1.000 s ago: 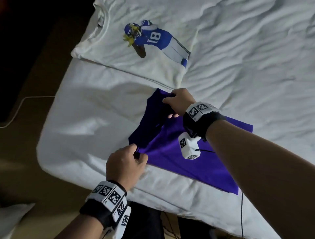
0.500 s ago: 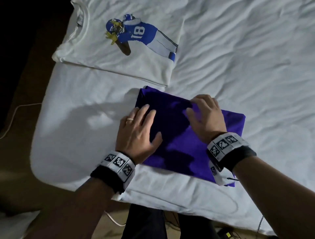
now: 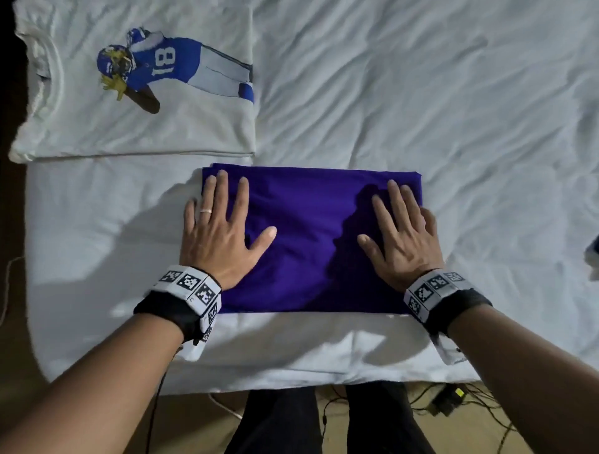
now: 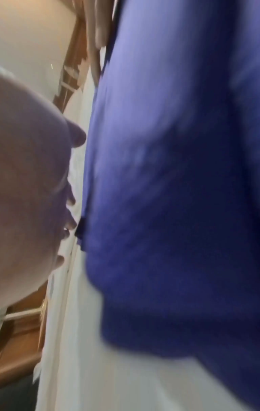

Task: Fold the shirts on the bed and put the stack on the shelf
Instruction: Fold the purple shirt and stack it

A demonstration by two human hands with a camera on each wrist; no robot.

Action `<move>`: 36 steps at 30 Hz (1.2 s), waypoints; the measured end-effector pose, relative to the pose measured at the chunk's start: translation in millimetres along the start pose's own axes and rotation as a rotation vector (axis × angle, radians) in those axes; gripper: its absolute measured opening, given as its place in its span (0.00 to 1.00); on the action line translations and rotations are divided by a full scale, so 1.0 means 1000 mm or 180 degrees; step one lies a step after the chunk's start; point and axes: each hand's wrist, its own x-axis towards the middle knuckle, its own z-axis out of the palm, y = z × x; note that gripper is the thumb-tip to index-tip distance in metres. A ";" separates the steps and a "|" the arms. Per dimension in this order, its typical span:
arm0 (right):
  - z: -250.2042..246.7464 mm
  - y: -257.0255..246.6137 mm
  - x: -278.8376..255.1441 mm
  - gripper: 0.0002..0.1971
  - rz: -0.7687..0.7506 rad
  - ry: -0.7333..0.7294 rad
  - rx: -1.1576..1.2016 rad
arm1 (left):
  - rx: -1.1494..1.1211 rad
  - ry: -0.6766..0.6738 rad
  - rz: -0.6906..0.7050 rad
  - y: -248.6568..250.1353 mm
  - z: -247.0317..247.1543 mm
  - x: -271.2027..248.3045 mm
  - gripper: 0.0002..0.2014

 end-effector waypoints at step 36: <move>-0.148 0.021 0.051 0.11 -0.0493 -0.0312 0.0273 | -0.0242 0.0491 0.1174 -0.017 -0.136 0.031 0.13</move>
